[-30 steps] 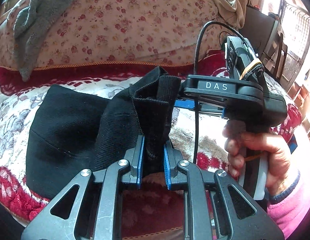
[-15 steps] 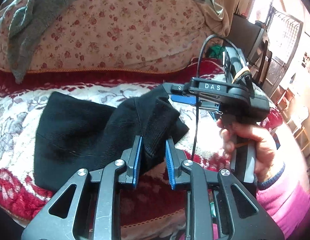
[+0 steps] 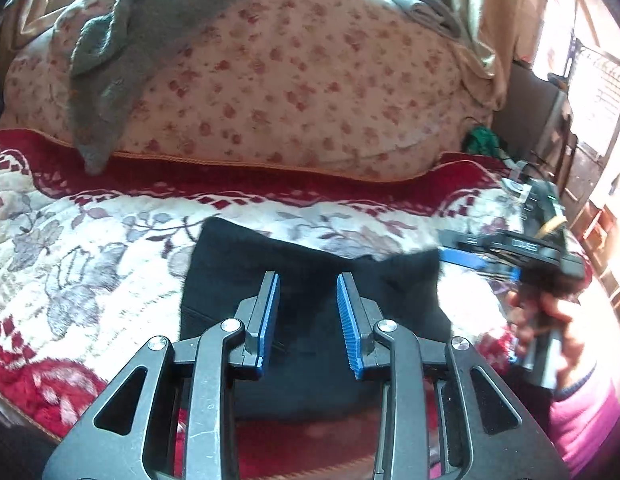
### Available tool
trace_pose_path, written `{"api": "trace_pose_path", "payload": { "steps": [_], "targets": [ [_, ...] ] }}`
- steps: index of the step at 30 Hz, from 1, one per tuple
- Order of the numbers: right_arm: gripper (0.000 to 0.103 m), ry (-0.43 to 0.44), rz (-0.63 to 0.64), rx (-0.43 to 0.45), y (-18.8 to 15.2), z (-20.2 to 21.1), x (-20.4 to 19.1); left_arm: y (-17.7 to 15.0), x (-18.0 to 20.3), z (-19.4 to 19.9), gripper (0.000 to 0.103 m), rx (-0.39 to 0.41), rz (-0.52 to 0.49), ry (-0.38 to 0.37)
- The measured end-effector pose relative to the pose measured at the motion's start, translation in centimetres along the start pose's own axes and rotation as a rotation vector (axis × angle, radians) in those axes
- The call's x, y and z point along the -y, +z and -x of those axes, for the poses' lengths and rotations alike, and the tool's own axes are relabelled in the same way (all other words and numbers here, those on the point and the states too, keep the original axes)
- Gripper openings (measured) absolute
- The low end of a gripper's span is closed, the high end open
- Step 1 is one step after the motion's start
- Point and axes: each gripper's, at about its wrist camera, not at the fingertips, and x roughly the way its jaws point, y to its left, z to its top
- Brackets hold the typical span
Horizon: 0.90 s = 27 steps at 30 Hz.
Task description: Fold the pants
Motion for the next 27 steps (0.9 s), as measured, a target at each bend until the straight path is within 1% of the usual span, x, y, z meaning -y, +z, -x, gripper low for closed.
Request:
{"api": "trace_pose_path", "payload": {
  "steps": [1,2,5,6,9,11,14,15,16,17,18,19,22,24,27],
  "targets": [
    [0.061,0.004,-0.017,0.006,0.0,0.2,0.3,0.2,-0.3,-0.5,0.036,-0.005,-0.005,0.002],
    [0.061,0.009,-0.03,0.013,-0.1,0.4,0.5,0.3,-0.6,-1.3,0.039,-0.016,-0.007,0.011],
    [0.064,0.039,-0.071,0.029,-0.2,0.9,1.1,0.5,-1.0,-2.9,0.039,-0.042,-0.008,0.013],
    [0.068,0.04,-0.066,0.024,-0.3,0.8,0.9,0.6,-1.1,-3.5,0.039,-0.049,-0.008,0.025],
    [0.069,0.011,-0.015,-0.041,-0.9,-0.3,0.1,0.4,-1.4,-5.1,0.039,-0.073,-0.005,0.051],
    [0.069,0.01,0.015,-0.074,-1.6,-1.0,-0.4,0.2,-1.8,-5.9,0.039,-0.083,0.002,0.086],
    [0.07,0.009,0.044,-0.123,-2.7,-2.2,-0.9,0.0,-2.3,-6.4,0.039,-0.084,0.002,0.113],
    [0.07,0.003,0.055,-0.131,-3.0,-2.7,-1.0,0.0,-2.5,-6.6,0.039,-0.084,-0.003,0.138],
    [0.068,0.003,0.074,-0.14,-3.1,-3.1,-1.2,0.0,-2.7,-6.8,0.039,-0.082,-0.004,0.159],
    [0.064,0.004,0.101,-0.153,-3.3,-3.8,-1.7,0.0,-2.9,-6.9,0.039,-0.081,0.001,0.173],
    [0.045,0.007,0.127,-0.163,-3.3,-4.4,-2.2,-0.1,-3.3,-7.0,0.039,-0.08,0.015,0.187],
    [0.033,0.005,0.168,-0.177,-3.3,-5.0,-3.0,-0.1,-3.8,-7.1,0.039,-0.081,0.031,0.198],
    [0.023,-0.065,0.294,-0.169,-2.6,-6.4,-5.6,-0.3,-5.4,-7.4,0.039,-0.083,0.091,0.239],
    [0.022,-0.074,0.327,-0.159,-1.9,-7.0,-6.6,-0.5,-6.4,-7.5,0.039,-0.086,0.132,0.268],
    [0.022,-0.121,0.36,-0.142,-0.8,-8.2,-7.4,-0.7,-7.3,-7.4,0.039,-0.083,0.173,0.275]
  ]
}}
